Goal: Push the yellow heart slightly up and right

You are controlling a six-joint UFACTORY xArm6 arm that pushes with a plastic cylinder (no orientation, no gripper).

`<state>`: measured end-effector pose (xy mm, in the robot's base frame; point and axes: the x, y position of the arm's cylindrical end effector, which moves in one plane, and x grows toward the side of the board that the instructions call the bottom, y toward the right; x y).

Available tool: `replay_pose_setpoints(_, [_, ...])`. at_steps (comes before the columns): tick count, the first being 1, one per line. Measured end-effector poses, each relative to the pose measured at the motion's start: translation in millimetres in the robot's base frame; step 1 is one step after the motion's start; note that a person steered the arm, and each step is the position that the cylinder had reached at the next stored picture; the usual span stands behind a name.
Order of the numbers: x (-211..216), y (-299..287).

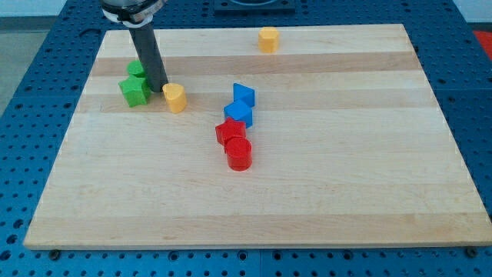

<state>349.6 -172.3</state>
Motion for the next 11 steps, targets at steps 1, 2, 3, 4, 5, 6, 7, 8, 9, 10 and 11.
replay_pose_setpoints(1, [16, -30])
replay_pose_setpoints(2, [37, -32])
replay_pose_setpoints(3, [55, -29])
replay_pose_setpoints(4, [62, -9])
replay_pose_setpoints(5, [62, 24])
replay_pose_setpoints(6, [41, 51])
replay_pose_setpoints(7, [7, 58])
replay_pose_setpoints(8, [-11, 58])
replay_pose_setpoints(9, [-10, 62])
replay_pose_setpoints(10, [2, 56])
replay_pose_setpoints(11, [-6, 52])
